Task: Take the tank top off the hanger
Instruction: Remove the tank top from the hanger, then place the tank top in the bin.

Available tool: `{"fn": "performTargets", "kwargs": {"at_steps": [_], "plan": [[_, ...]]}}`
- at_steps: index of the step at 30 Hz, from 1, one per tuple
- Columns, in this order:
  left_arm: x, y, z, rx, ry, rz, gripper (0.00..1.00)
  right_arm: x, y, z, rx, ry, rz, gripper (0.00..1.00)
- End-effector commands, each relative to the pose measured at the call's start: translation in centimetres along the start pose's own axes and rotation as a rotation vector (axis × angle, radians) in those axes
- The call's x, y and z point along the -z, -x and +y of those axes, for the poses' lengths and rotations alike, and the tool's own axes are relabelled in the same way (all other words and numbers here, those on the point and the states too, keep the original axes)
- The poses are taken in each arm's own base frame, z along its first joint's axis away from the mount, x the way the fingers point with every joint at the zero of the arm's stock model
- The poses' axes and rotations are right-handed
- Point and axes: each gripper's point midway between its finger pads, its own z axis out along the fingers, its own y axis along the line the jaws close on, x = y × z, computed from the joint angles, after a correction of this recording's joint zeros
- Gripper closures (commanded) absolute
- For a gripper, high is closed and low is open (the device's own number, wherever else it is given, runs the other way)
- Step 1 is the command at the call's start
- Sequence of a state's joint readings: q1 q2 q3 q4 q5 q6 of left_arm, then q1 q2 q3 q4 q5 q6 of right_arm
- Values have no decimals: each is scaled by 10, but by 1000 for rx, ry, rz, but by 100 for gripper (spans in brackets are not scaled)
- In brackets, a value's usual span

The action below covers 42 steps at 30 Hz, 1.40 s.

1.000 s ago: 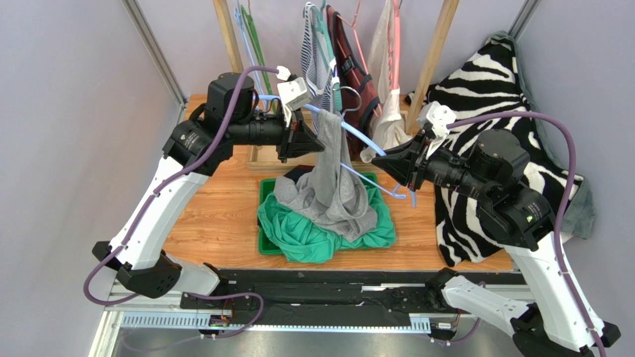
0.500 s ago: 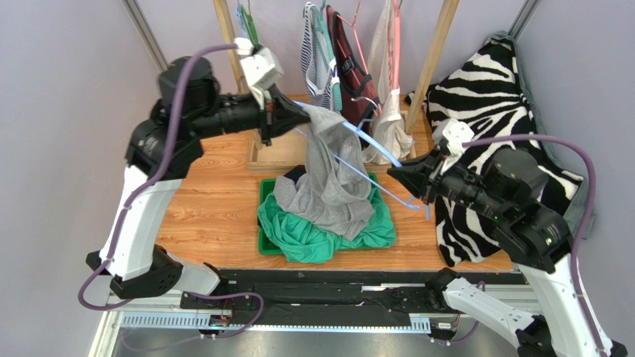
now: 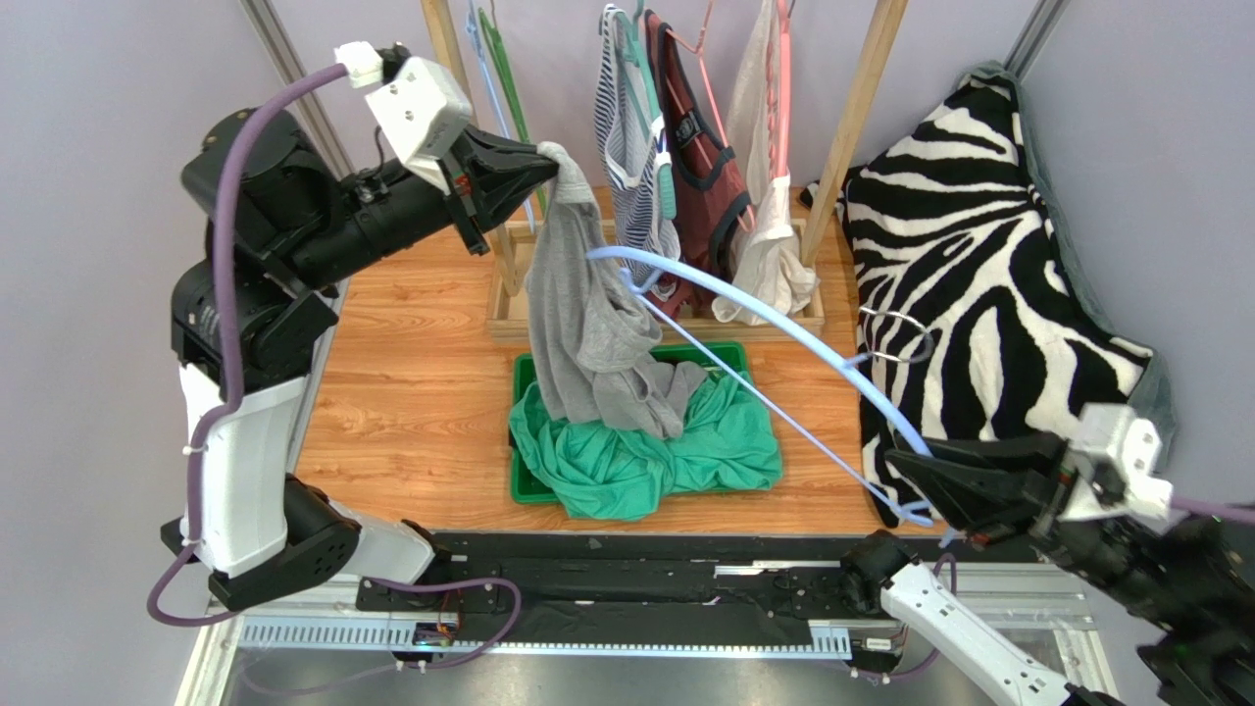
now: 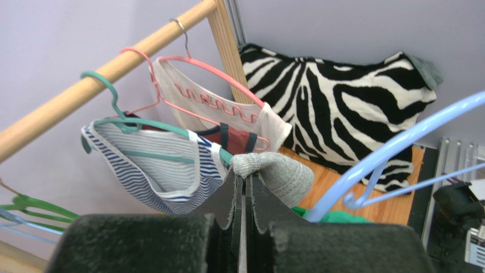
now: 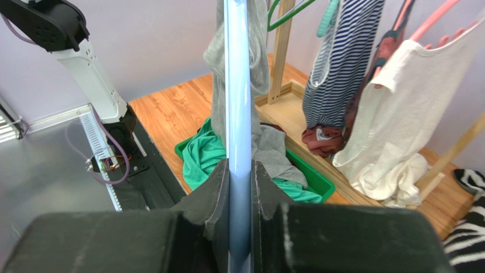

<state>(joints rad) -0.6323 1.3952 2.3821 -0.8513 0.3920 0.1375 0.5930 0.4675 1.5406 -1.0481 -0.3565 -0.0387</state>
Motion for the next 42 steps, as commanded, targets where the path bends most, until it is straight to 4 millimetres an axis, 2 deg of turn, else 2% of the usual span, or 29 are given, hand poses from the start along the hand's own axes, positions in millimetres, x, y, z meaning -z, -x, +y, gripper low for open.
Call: {"fn": "performTargets", "kwargs": {"at_steps": [1, 5, 6, 8, 9, 10, 11, 12, 14, 15, 20, 21, 23, 24, 25, 27, 28, 29, 31, 32, 33, 34, 35, 38, 42], "plan": [[-10, -16, -5, 12, -46, 32, 100, 34, 11, -7, -11, -114, -68, 100], [-14, -47, -22, 50, -134, 106, 100, 58, 25, -24, -76, -262, -176, 100], [-17, -68, -26, 79, -151, 156, 100, 60, 31, -26, -77, -272, -206, 100], [-20, -93, -33, 106, -177, 215, 100, 60, 34, -34, -91, -313, -222, 100], [-22, -118, -37, 133, -188, 272, 100, 57, 39, -37, -92, -324, -236, 100], [-24, -132, -38, 130, -195, 299, 100, 53, 39, -39, -95, -327, -232, 100], [-25, -145, -40, 131, -201, 328, 100, 46, 37, -50, -108, -379, -218, 100], [-25, -172, -45, 143, -220, 385, 100, 42, 41, -54, -115, -387, -227, 100], [-25, -196, -54, 122, -264, 430, 100, 26, 38, -60, -125, -394, -202, 100], [-22, -217, -62, 132, -287, 478, 100, 20, 37, -61, -128, -391, -194, 100], [-3, -278, -96, 74, -404, 636, 100, -11, 34, -68, -144, -374, -156, 100], [5, -295, -110, 70, -439, 676, 100, -19, 31, -71, -146, -372, -139, 100], [12, -313, -112, 16, -443, 719, 100, -28, 32, -71, -144, -354, -140, 100], [19, -330, -118, 13, -457, 755, 100, -36, 30, -72, -146, -349, -125, 100], [18, -336, -117, -2, -451, 755, 100, -41, 29, -74, -148, -351, -117, 100], [24, -361, -118, -1, -440, 813, 100, -52, 32, -68, -148, -296, -111, 100], [22, -369, -117, -9, -434, 819, 98, -60, 32, -70, -152, -293, -94, 100], [27, -387, -119, -7, -431, 863, 88, -64, 34, -71, -153, -290, -96, 100], [25, -404, -117, -13, -411, 887, 72, -74, 37, -72, -158, -278, -85, 100], [30, -421, -119, -13, -406, 932, 44, -77, 39, -71, -160, -267, -86, 100], [30, -428, -119, -14, -394, 942, 31, -80, 40, -71, -163, -263, -84, 100], [31, -435, -120, -19, -394, 960, 22, -86, 39, -72, -170, -260, -74, 100], [36, -448, -121, -31, -390, 1004, 17, -89, 42, -72, -175, -256, -80, 100], [39, -466, -120, -61, -377, 1048, 11, -99, 44, -73, -196, -246, -74, 100], [45, -487, -130, -71, -421, 1100, 9, -119, 47, -76, -226, -230, -56, 100]]}}
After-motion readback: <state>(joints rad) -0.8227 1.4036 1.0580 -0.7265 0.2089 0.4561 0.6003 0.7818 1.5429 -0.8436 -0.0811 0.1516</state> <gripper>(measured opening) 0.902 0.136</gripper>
